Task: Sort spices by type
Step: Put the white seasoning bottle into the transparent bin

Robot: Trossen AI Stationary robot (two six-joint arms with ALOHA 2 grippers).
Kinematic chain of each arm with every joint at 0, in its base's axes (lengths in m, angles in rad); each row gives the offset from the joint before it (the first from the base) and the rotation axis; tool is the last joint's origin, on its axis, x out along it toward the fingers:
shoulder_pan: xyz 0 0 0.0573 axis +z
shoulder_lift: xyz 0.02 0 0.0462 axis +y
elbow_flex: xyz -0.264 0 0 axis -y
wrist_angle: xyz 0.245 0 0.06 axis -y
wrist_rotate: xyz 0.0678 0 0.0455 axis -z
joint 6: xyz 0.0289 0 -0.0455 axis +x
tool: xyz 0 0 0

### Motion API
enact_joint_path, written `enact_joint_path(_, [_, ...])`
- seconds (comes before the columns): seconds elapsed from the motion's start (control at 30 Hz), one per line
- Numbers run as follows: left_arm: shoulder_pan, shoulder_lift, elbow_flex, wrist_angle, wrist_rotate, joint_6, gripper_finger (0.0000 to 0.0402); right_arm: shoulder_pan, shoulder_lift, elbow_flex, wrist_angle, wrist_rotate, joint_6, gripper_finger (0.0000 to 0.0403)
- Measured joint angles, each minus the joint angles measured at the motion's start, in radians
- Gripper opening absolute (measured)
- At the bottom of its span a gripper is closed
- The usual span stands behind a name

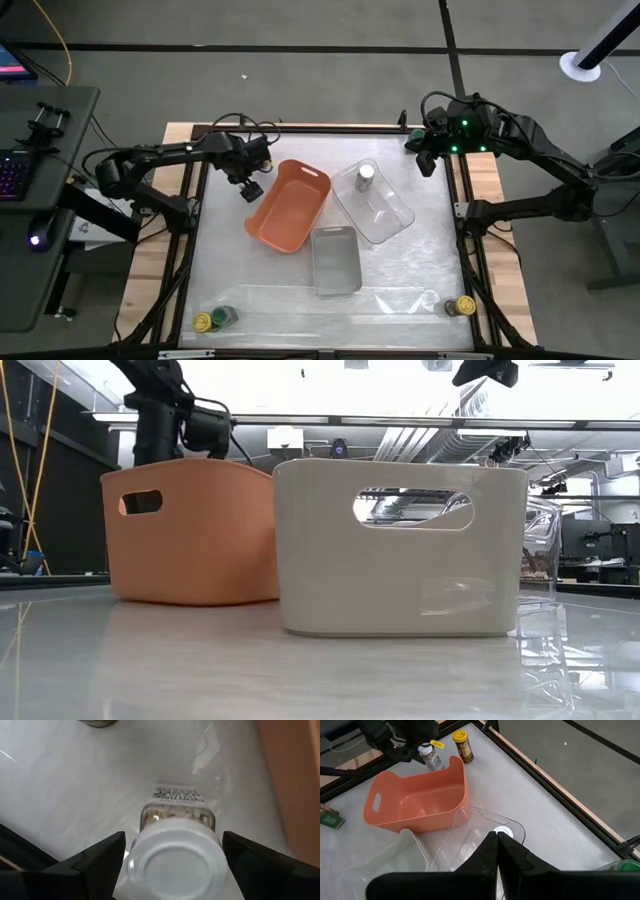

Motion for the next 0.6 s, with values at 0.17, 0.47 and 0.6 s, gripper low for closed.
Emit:
enact_joint_path(0.17, [0.000, 0.036, 0.000, 0.020, 0.000, 0.000, 0.0318, 0.000, 0.000, 0.000, 0.000, 0.000, 0.000, 0.0000])
enact_joint_path(0.47, [0.007, 0.036, 0.002, -0.037, 0.008, -0.002, 0.0165, 0.000, 0.000, 0.000, 0.000, 0.000, 0.006, 0.0000])
enact_joint_path(0.6, [0.023, 0.007, 0.039, -0.091, 0.007, -0.003, 0.0165, 0.000, 0.000, 0.000, 0.002, 0.000, 0.008, 0.0000])
